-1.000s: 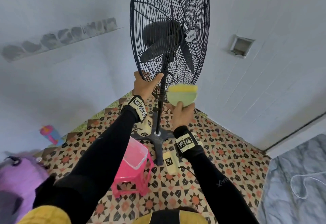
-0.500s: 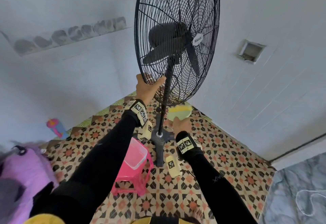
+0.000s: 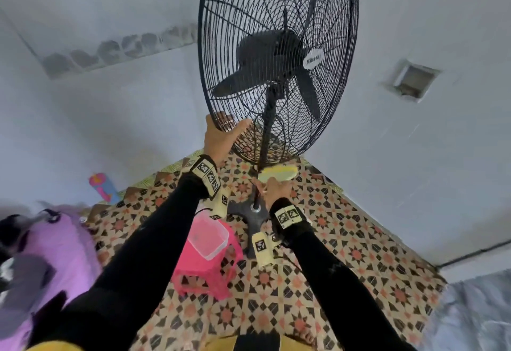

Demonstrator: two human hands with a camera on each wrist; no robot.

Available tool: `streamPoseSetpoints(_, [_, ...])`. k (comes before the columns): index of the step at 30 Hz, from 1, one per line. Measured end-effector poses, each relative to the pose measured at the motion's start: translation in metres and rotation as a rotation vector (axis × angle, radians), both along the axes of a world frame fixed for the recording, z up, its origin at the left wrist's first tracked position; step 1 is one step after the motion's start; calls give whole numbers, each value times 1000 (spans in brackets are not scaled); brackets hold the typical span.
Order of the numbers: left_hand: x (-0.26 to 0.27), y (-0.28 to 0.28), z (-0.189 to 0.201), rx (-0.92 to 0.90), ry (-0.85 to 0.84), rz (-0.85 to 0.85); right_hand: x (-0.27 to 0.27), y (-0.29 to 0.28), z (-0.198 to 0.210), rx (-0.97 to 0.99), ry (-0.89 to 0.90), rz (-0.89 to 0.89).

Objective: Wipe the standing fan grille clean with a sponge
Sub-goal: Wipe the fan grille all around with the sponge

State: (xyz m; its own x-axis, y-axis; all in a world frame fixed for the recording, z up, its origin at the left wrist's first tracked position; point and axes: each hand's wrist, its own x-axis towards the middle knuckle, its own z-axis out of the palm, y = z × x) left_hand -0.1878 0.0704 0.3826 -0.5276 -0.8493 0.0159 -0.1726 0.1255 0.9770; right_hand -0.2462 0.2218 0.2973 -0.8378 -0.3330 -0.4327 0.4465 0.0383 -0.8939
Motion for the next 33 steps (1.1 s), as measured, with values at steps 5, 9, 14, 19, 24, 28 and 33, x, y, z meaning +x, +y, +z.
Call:
streamPoseSetpoints(5, [-3,2,2,-26,37,23,16,-6,15,-106,-38,215])
streamPoseSetpoints(9, [-3,2,-1,-11,24,28,17,-6,-8,168,96,225])
streamPoseSetpoints(14, [-4,4,-5,-23,22,42,-26,-13,-33,149,13,49])
streamPoseSetpoints(19, [-4,-3,-4,-20,53,40,7,1,7,28,149,265])
streamPoseSetpoints(24, [-3,0,-10,-36,50,23,-45,-6,-64,287,114,196])
streamPoseSetpoints(28, [-5,2,-6,-25,69,30,-20,-8,1,274,247,272])
streamPoseSetpoints(33, [-6,-7,-12,-4,111,46,11,18,41,64,311,468])
